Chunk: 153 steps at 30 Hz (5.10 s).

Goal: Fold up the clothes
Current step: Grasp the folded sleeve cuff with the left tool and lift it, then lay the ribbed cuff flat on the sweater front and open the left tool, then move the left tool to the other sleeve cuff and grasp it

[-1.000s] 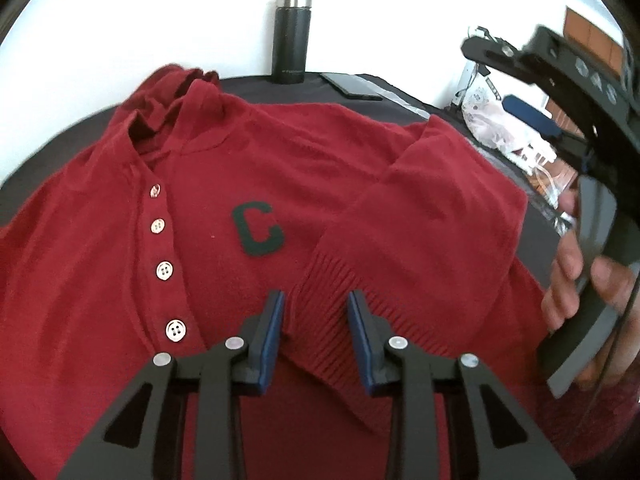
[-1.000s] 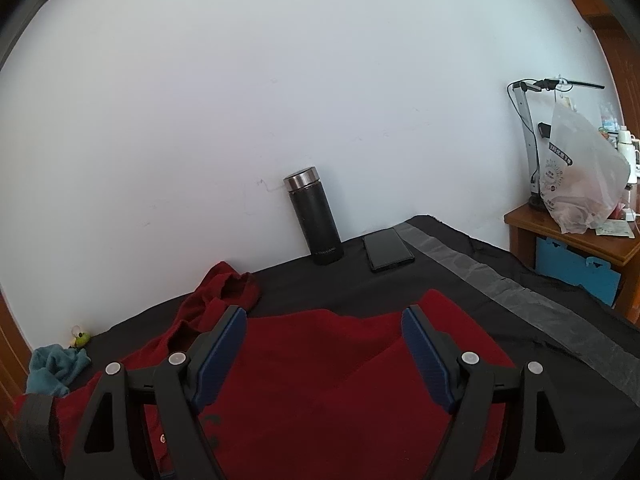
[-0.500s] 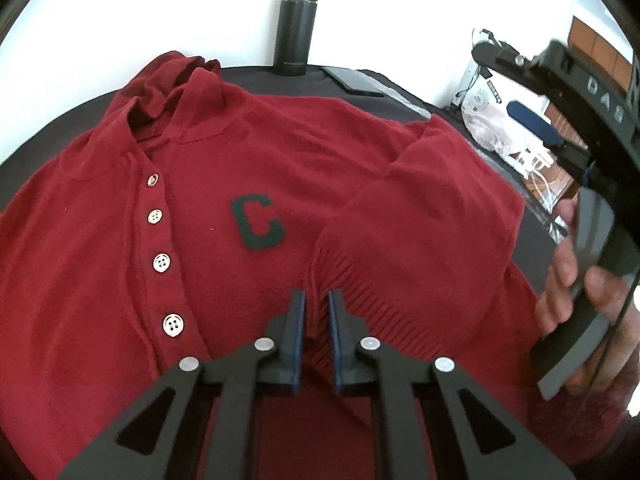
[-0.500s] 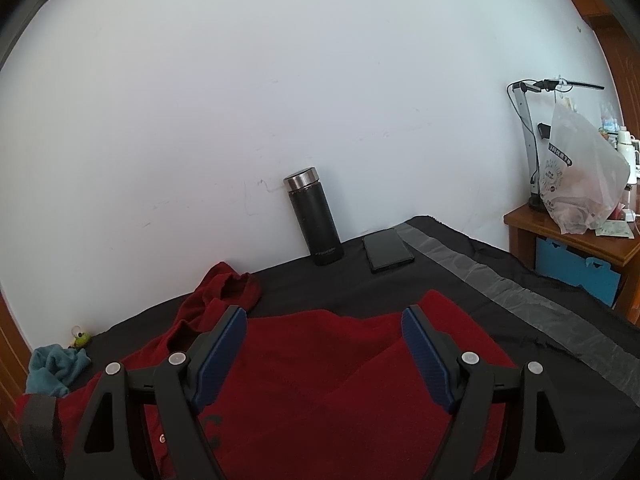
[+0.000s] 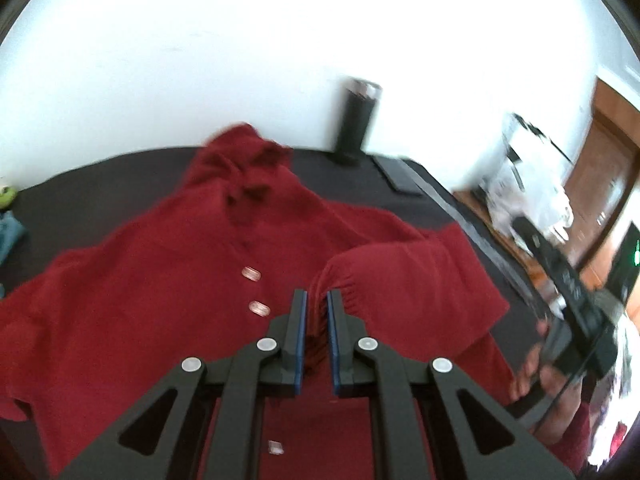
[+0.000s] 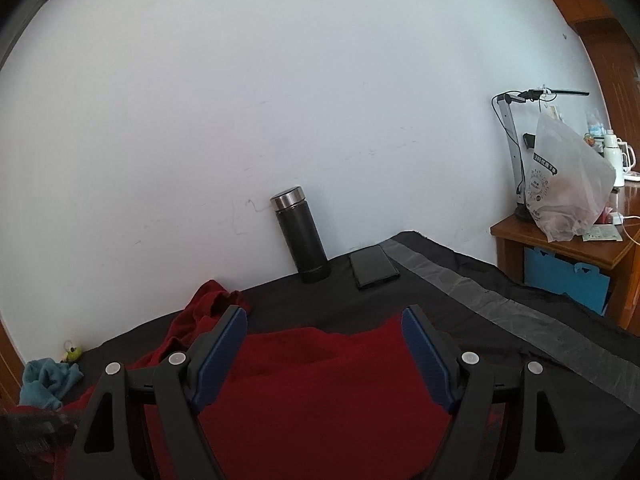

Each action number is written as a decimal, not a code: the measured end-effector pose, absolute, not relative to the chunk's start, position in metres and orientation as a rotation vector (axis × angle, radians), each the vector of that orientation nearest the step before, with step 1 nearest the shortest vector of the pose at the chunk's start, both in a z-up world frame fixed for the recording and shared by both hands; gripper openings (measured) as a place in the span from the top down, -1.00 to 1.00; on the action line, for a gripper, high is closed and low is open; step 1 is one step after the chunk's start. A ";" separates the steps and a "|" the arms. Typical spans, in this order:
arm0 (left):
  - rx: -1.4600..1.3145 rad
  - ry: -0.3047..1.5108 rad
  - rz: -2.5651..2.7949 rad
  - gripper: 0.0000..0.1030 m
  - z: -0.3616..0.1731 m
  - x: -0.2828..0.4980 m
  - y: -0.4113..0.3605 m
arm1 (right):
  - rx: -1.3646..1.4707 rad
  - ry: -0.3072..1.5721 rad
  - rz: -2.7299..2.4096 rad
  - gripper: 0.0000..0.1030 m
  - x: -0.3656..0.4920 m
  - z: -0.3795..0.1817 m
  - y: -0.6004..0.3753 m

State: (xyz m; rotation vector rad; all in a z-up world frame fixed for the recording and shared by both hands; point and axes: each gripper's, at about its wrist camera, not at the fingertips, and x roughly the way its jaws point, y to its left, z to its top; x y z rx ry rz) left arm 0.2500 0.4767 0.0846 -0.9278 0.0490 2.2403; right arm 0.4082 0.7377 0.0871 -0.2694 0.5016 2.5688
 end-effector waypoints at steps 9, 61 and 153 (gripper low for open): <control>-0.954 -0.015 2.421 0.79 0.102 0.205 0.400 | -0.295 0.543 2.543 -0.59 0.408 0.083 0.748; -1.202 -0.001 2.348 0.02 0.003 0.183 0.382 | -1.309 0.165 2.640 -0.98 0.279 0.002 0.688; -1.177 -1.400 2.788 -0.56 -0.023 0.183 -0.100 | -1.308 0.158 2.633 -0.99 0.277 -0.001 0.683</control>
